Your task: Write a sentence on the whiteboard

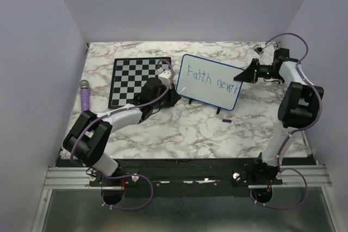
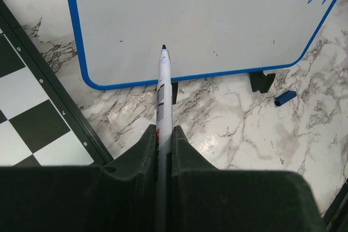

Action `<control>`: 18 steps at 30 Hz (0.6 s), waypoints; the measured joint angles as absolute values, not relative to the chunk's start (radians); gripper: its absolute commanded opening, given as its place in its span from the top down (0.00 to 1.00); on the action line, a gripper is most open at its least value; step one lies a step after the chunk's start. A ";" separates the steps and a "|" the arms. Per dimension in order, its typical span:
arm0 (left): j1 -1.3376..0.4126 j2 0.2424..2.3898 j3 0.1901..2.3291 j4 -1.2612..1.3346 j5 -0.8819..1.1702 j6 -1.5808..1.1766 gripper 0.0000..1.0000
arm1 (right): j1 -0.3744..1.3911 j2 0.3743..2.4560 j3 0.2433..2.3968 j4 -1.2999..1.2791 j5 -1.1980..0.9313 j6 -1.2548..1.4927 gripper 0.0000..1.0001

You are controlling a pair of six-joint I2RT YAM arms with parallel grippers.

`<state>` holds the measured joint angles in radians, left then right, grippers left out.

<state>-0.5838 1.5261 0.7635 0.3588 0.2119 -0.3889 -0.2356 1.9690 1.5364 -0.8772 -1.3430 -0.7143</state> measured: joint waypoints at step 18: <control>-0.611 1.591 0.846 0.357 0.201 -0.379 1.00 | -0.236 1.969 1.536 -0.878 -1.343 -0.715 1.00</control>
